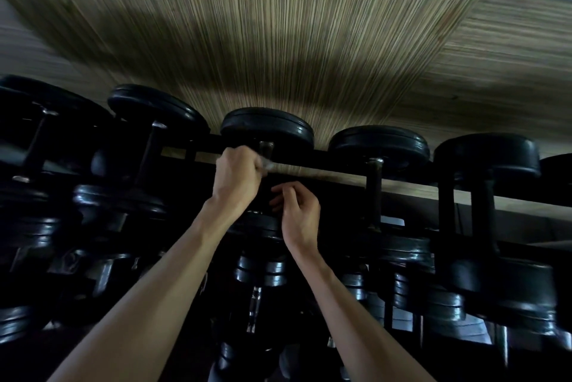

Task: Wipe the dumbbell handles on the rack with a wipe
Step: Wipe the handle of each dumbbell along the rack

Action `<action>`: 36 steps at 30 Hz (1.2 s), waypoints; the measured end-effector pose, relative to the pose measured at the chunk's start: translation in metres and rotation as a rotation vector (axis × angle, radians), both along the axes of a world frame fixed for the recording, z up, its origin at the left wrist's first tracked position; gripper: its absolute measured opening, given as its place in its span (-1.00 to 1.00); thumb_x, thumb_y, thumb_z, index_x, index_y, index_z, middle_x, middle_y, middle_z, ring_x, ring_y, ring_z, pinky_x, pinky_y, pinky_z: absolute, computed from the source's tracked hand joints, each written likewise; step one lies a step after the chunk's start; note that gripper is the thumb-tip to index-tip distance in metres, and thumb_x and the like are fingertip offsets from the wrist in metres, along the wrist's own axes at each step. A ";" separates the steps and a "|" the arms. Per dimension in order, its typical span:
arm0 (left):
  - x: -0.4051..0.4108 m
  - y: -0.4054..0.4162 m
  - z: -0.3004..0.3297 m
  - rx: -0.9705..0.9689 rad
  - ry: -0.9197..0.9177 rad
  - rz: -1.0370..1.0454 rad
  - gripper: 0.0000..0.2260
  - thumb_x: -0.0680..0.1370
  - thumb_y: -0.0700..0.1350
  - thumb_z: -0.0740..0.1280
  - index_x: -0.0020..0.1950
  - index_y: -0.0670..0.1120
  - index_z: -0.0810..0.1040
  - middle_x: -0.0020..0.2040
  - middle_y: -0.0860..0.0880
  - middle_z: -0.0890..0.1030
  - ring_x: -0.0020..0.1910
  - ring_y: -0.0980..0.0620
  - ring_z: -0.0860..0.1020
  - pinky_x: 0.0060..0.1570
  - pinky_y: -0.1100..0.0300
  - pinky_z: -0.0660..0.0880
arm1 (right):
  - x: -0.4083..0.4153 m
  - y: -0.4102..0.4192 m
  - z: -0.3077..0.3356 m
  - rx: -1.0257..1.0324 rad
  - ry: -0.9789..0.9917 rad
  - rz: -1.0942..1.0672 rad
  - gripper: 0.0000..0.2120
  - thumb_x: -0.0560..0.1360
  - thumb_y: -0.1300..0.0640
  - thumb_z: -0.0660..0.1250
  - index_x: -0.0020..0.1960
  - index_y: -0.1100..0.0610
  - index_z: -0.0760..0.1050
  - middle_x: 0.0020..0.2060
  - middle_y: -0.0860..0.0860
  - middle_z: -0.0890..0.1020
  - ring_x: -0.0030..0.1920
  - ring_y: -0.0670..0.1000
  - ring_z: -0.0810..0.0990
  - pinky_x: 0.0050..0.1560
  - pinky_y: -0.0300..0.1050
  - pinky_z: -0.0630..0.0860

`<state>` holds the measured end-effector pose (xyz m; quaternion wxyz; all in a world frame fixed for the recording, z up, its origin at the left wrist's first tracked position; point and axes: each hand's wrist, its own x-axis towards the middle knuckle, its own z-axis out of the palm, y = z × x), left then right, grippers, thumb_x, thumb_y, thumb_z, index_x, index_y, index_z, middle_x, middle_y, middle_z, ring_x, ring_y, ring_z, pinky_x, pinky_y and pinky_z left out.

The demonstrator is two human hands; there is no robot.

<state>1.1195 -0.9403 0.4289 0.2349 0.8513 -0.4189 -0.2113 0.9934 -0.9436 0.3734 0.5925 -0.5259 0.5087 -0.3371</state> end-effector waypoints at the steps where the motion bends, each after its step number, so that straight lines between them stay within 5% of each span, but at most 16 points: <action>1: -0.001 0.010 -0.003 0.041 0.020 -0.021 -0.86 0.54 -0.23 0.39 -0.05 -0.05 0.73 -0.10 0.06 0.69 -0.21 0.25 0.56 -0.27 0.55 0.35 | 0.000 0.000 0.000 -0.003 0.000 -0.004 -0.74 0.59 0.22 0.20 -0.15 0.12 0.64 -0.34 0.04 0.66 -0.28 0.01 0.64 -0.24 -0.04 0.56; 7: 0.015 -0.002 -0.001 -0.040 0.041 -0.004 -0.90 0.50 -0.08 0.48 -0.14 -0.09 0.73 -0.24 0.02 0.68 -0.27 0.18 0.61 -0.35 0.52 0.41 | -0.001 0.000 0.000 0.007 -0.002 0.001 -0.74 0.60 0.22 0.21 -0.14 0.12 0.65 -0.34 0.06 0.66 -0.29 0.01 0.64 -0.25 -0.07 0.55; 10: 0.013 -0.008 0.000 -0.069 0.035 -0.037 -0.92 0.50 -0.12 0.48 -0.11 -0.12 0.73 -0.13 0.00 0.71 -0.13 0.11 0.66 -0.19 0.41 0.50 | -0.001 -0.001 -0.001 0.002 0.000 0.005 -0.74 0.59 0.20 0.21 -0.14 0.12 0.65 -0.34 0.06 0.66 -0.29 0.02 0.64 -0.25 -0.07 0.56; 16: 0.017 0.023 -0.001 0.355 0.055 -0.139 -0.86 0.47 -0.09 0.50 -0.28 0.10 0.70 -0.15 0.07 0.71 -0.07 0.07 0.64 0.00 0.18 0.58 | -0.001 -0.002 -0.002 0.016 0.050 0.009 -0.77 0.58 0.19 0.23 -0.12 0.07 0.65 -0.29 -0.01 0.68 -0.22 -0.05 0.66 -0.16 -0.07 0.60; 19: 0.017 0.018 0.012 0.426 0.068 -0.211 -0.96 0.44 -0.02 0.53 -0.21 0.07 0.72 -0.19 0.06 0.69 -0.10 0.08 0.63 -0.01 0.18 0.55 | -0.008 -0.010 0.011 0.058 0.025 0.152 -0.78 0.56 0.23 0.29 -0.03 -0.05 0.62 -0.14 -0.11 0.69 -0.10 -0.21 0.65 -0.11 -0.40 0.51; 21: 0.017 0.021 0.020 0.367 0.108 -0.181 -0.93 0.45 0.00 0.52 -0.14 0.03 0.72 -0.16 0.06 0.69 -0.07 0.08 0.62 0.04 0.16 0.55 | -0.014 -0.021 0.015 0.057 -0.005 0.354 -0.70 0.54 0.29 0.32 0.09 -0.10 0.60 -0.02 -0.19 0.66 0.00 -0.32 0.61 0.00 -0.48 0.47; 23: 0.015 0.033 0.027 0.256 0.232 -0.118 -0.93 0.47 -0.04 0.50 -0.10 0.00 0.72 -0.15 0.06 0.71 -0.05 0.16 0.63 0.11 0.24 0.49 | -0.020 -0.031 0.016 -0.019 0.065 0.529 -0.69 0.51 0.22 0.37 0.21 -0.04 0.61 0.11 -0.16 0.65 0.14 -0.26 0.58 0.22 -0.31 0.49; 27: 0.008 0.059 0.041 0.069 0.401 -0.079 -0.94 0.52 -0.09 0.46 -0.04 0.00 0.69 -0.15 0.08 0.73 -0.05 0.26 0.64 0.11 0.33 0.39 | -0.024 -0.031 0.028 -0.151 0.114 0.611 -0.82 0.48 -0.01 0.47 0.06 -0.01 0.62 0.12 -0.14 0.63 0.22 -0.15 0.57 0.34 -0.05 0.48; 33: 0.017 0.088 0.048 -0.213 0.396 -0.021 -0.91 0.50 -0.06 0.48 -0.02 0.00 0.69 -0.09 0.08 0.72 -0.03 0.19 0.66 0.10 0.25 0.53 | -0.006 -0.007 0.061 -0.241 0.011 0.460 -0.85 0.49 0.12 0.50 -0.05 0.15 0.57 -0.20 -0.05 0.69 -0.16 -0.13 0.65 -0.11 -0.21 0.58; 36: 0.032 0.107 0.043 -0.315 0.227 0.028 -0.92 0.54 -0.16 0.44 -0.02 0.00 0.69 -0.09 0.11 0.70 -0.06 0.24 0.65 0.02 0.42 0.49 | 0.017 0.012 0.066 -0.336 0.036 0.414 -0.89 0.53 0.18 0.44 0.05 0.13 0.61 -0.13 -0.08 0.71 -0.10 -0.15 0.69 -0.08 -0.23 0.62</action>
